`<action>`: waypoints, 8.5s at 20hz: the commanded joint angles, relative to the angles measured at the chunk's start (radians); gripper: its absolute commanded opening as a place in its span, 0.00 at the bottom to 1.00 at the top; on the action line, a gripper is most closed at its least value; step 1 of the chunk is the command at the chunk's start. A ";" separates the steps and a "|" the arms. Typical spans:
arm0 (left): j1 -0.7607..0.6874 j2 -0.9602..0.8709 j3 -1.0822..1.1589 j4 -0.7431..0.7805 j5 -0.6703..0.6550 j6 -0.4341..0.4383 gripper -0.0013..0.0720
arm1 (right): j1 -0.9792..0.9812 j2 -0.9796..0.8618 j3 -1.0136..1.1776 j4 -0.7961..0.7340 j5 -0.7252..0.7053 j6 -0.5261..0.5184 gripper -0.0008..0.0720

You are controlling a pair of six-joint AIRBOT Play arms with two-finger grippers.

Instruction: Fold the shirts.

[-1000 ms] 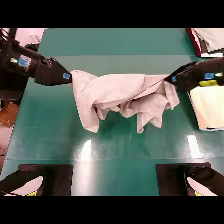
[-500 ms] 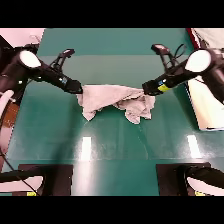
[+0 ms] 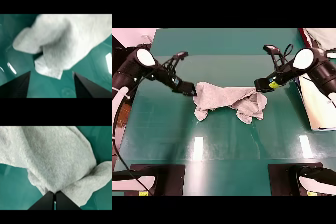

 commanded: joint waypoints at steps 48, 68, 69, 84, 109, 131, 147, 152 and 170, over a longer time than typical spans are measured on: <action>0.081 0.619 0.725 -0.032 0.213 -0.045 0.05 | -0.235 0.488 0.641 0.000 0.076 -0.091 0.03; 0.081 -0.080 0.153 0.103 0.329 -0.118 0.05 | -0.235 -0.221 0.258 0.010 -0.248 -0.047 0.04; 0.081 -0.082 0.153 0.103 0.356 -0.119 0.30 | -0.235 -0.235 0.258 0.010 -0.279 -0.047 0.08; 0.248 -0.055 -0.084 -0.122 -0.061 -0.018 0.43 | -0.402 0.107 -0.134 0.296 0.209 -0.275 0.43; 0.109 -0.044 -0.412 -0.304 0.212 0.061 0.05 | -0.517 0.325 -0.386 0.224 0.165 -0.272 0.43; 0.109 0.111 -0.362 -0.231 0.168 0.057 0.05 | -0.725 -0.063 -0.545 0.356 -0.124 -0.320 0.51; 0.187 0.358 0.316 -0.015 0.193 -0.097 0.05 | -0.661 0.362 -0.031 0.426 -0.171 -0.331 0.03; 0.188 0.455 0.705 -0.002 0.195 -0.098 0.05 | -0.664 0.533 0.281 0.389 -0.275 -0.325 0.03; 0.188 0.389 0.323 0.022 -0.084 -0.168 0.05 | -0.641 0.163 0.445 0.006 0.447 -0.123 0.02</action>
